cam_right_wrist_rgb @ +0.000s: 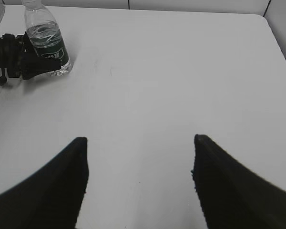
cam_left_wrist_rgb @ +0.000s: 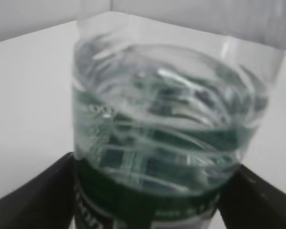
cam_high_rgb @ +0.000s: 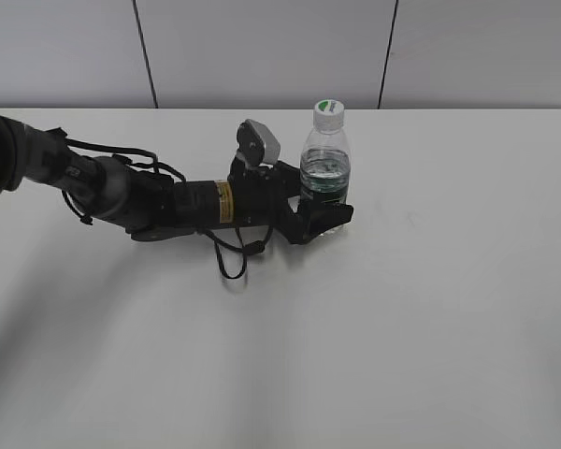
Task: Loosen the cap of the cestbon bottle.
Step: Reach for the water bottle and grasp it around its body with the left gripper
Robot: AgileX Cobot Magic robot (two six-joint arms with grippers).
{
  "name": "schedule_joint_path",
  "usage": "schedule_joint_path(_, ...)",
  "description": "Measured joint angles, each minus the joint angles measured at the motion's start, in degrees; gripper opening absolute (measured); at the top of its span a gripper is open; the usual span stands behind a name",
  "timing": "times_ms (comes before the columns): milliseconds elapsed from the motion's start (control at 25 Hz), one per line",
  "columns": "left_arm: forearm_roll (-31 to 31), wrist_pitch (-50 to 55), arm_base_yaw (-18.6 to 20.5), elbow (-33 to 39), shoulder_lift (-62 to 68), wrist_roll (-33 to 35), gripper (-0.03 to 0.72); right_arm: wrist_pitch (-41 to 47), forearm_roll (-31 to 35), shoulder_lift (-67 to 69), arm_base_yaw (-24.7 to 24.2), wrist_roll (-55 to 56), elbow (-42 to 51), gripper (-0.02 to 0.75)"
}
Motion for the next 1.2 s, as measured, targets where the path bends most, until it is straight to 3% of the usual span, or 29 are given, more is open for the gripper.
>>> schedule_joint_path(440, -2.31, 0.42, -0.85, -0.73, 1.64, 0.0, 0.665, 0.0, 0.0, 0.0, 0.0, 0.0, 0.0, 0.527)
schedule_joint_path(800, -2.78, 0.64, -0.88, -0.77, 1.64, 0.16, 0.555, 0.0, 0.0, 0.0, 0.0, 0.0, 0.0, 0.527)
schedule_joint_path(1200, -1.74, 0.06, -0.88, -0.77, 1.64, 0.35, 0.543, 0.0, 0.0, 0.0, 0.0, 0.0, 0.0, 0.527)
